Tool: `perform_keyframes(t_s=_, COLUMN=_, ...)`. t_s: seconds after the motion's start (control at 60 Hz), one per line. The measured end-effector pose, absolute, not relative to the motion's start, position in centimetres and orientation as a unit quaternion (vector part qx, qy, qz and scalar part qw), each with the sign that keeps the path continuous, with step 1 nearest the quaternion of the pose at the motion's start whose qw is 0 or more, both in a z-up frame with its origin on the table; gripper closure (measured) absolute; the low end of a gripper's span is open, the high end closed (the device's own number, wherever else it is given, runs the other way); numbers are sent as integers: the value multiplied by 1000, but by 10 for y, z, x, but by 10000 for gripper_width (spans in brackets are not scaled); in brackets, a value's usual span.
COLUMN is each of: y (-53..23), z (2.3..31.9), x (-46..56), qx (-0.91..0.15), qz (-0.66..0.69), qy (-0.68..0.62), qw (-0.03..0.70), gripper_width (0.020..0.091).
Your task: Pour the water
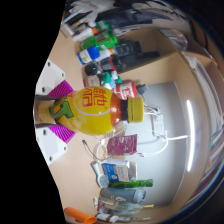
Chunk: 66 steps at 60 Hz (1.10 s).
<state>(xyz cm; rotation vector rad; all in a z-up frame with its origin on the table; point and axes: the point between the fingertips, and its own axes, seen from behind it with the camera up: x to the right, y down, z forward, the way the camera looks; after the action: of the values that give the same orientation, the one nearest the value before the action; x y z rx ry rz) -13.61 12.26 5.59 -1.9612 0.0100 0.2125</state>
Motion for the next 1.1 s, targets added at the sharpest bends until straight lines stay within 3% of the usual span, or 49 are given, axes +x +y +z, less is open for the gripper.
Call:
perform_keyframes(t_s=0.2, y=117, z=174, x=-61, qx=-772, qz=247, qy=154, qw=565, gripper_width=793)
perform_keyframes(t_s=0.3, y=107, z=206, x=-3, qx=-718, qz=353, qy=284, qw=529, gripper_width=795)
perform_keyframes(t_s=0.5, y=87, z=183, x=72, qx=-554, qz=558, qy=510, qw=349, gripper_width=795)
perform_keyframes(t_s=0.617, y=87, z=192, x=90, qx=-427, qz=651, qy=572, qw=259, gripper_width=794)
perform_keyframes(t_s=0.85, y=87, z=214, x=125, qx=-293, qz=708, qy=604, qw=218, gripper_width=795)
perform_keyframes(t_s=1.1, y=90, z=219, x=121, qx=-315, qz=712, qy=588, qw=217, gripper_width=797)
